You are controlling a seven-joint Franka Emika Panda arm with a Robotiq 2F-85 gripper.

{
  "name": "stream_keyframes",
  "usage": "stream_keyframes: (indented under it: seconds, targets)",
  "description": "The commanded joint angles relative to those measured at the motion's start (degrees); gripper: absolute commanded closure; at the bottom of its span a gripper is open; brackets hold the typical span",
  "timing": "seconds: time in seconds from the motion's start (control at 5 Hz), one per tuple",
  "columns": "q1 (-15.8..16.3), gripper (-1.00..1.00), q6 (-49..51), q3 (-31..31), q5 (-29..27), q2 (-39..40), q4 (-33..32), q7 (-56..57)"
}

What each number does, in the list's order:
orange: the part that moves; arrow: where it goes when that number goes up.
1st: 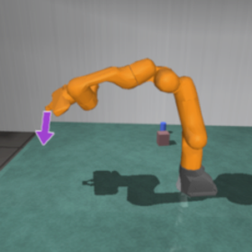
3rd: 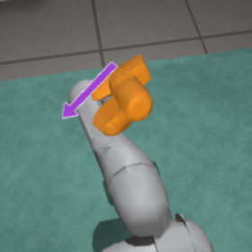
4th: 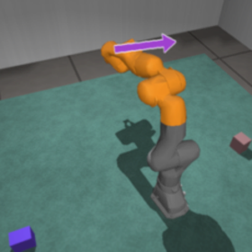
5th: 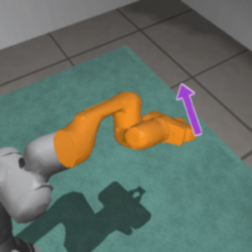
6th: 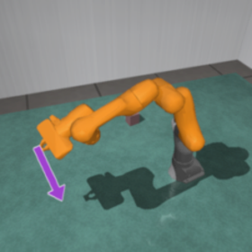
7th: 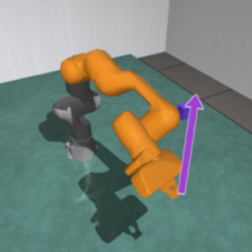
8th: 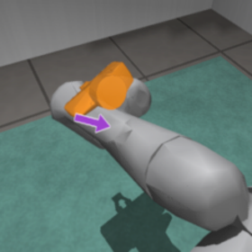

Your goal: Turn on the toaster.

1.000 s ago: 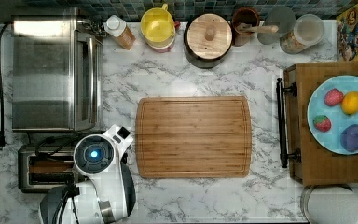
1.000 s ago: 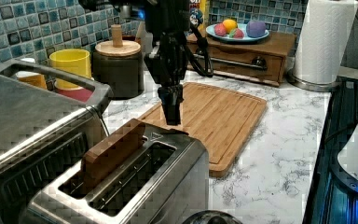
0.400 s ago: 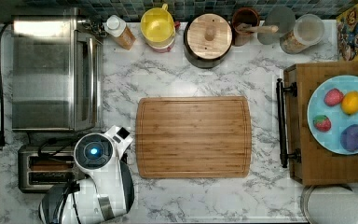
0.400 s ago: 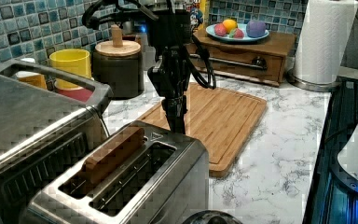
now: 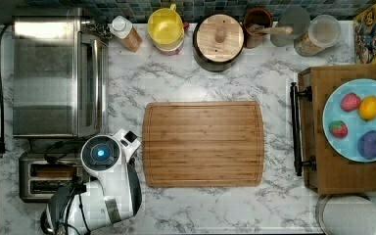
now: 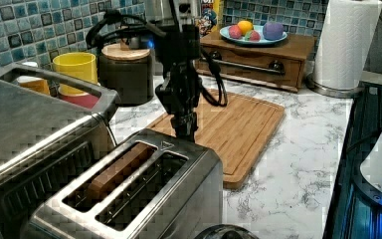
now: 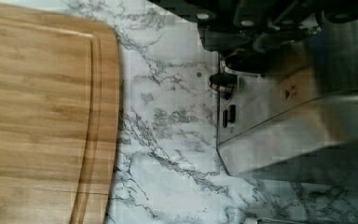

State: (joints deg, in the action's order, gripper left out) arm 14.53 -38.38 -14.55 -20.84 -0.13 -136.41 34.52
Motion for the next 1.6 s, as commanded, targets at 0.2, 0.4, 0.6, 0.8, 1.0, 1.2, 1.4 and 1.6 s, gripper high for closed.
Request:
stream_keyframes:
  seconds: [0.2, 0.4, 0.6, 0.8, 1.0, 1.2, 1.4, 1.6]
  targets:
    - [6.09, 1.00, -5.51, -3.68, 10.93, 15.20, -7.43, -7.83]
    - [5.90, 1.00, -7.71, -3.95, 9.46, 9.91, -11.41, -9.85]
    - [5.85, 1.00, -7.72, -4.00, 9.47, 9.91, -11.40, -9.86]
    - [5.80, 1.00, -7.71, -4.05, 9.49, 9.91, -11.38, -9.88]
    - [5.75, 1.00, -7.70, -4.09, 9.50, 9.92, -11.38, -9.89]
    - [6.69, 1.00, -7.68, -3.20, 9.25, 9.87, -11.37, -9.71]
    - [5.58, 1.00, -7.73, -4.26, 9.54, 9.93, -11.41, -9.92]
    - [5.46, 1.00, -7.73, -4.36, 9.57, 9.93, -11.40, -9.94]
